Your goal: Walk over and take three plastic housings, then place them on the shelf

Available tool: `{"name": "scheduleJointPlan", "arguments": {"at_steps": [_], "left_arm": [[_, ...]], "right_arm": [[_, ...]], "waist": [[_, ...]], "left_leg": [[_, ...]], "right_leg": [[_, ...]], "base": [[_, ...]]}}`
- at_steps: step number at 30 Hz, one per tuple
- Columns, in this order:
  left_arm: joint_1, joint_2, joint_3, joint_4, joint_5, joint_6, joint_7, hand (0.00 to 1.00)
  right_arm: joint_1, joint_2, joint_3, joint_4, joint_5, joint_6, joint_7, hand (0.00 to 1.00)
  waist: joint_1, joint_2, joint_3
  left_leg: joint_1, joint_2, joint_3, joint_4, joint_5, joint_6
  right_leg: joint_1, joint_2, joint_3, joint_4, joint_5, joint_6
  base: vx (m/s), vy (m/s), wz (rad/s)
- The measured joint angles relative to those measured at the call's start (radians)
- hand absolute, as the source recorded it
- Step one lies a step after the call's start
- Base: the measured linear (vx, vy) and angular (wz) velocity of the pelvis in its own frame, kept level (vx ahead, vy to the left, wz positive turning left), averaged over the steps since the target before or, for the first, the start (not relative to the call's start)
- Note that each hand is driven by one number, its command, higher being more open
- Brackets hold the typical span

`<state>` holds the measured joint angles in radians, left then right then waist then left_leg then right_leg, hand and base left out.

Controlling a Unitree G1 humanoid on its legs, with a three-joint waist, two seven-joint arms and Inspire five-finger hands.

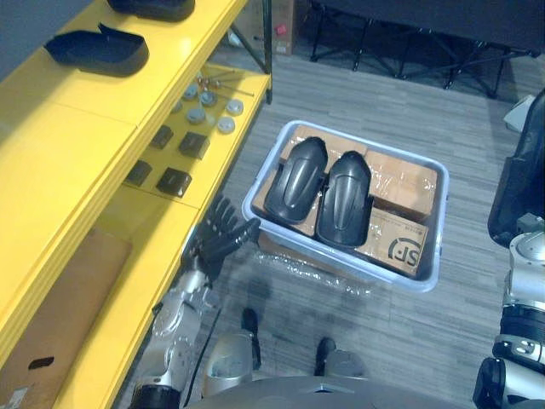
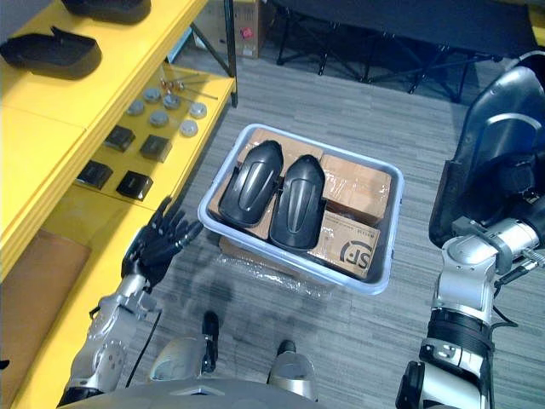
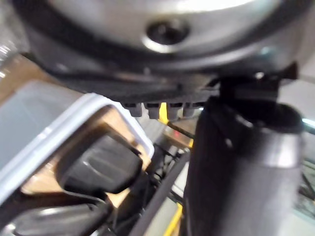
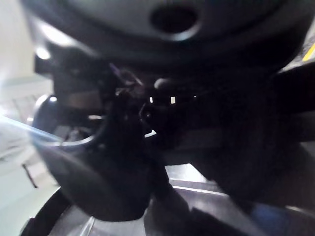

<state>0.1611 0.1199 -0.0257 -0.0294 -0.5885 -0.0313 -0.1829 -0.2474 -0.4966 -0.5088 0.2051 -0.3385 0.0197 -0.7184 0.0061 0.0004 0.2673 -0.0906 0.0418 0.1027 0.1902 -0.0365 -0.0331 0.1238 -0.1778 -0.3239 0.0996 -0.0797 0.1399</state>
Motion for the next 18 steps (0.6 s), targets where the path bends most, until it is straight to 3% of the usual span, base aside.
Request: {"name": "scheduleJointPlan", "arguments": {"at_steps": [8,14,18], "left_arm": [[-0.137,-0.003,-0.139,-0.019,-0.200,0.179,-0.085,1.00],[-0.216,-0.027,-0.219,-0.003,-0.200,0.191,-0.091,1.00],[-0.241,-0.033,-0.235,-0.001,-0.199,0.183,-0.084,1.00]], "right_arm": [[0.000,0.035,0.143,-0.071,-0.089,-0.232,0.045,0.00],[0.009,0.086,0.268,-0.116,-0.085,-0.296,0.120,0.00],[0.045,0.149,0.333,-0.141,-0.082,-0.318,0.165,0.00]], "waist": [[-0.025,0.003,-0.082],[-0.042,0.016,-0.102],[-0.040,0.023,-0.107]], "left_leg": [[0.073,-0.007,0.055,-0.104,0.039,0.010],[0.148,-0.033,0.077,-0.263,0.114,0.022],[0.150,-0.035,0.080,-0.280,0.134,0.021]], "right_leg": [[0.000,0.000,0.058,-0.018,0.035,0.001],[-0.002,-0.010,0.081,-0.033,0.036,0.000],[-0.008,-0.011,0.079,-0.035,0.036,0.000]], "base": [[-0.05,0.012,-0.21],[-0.07,0.024,-0.12],[-0.06,0.023,-0.01]]}}
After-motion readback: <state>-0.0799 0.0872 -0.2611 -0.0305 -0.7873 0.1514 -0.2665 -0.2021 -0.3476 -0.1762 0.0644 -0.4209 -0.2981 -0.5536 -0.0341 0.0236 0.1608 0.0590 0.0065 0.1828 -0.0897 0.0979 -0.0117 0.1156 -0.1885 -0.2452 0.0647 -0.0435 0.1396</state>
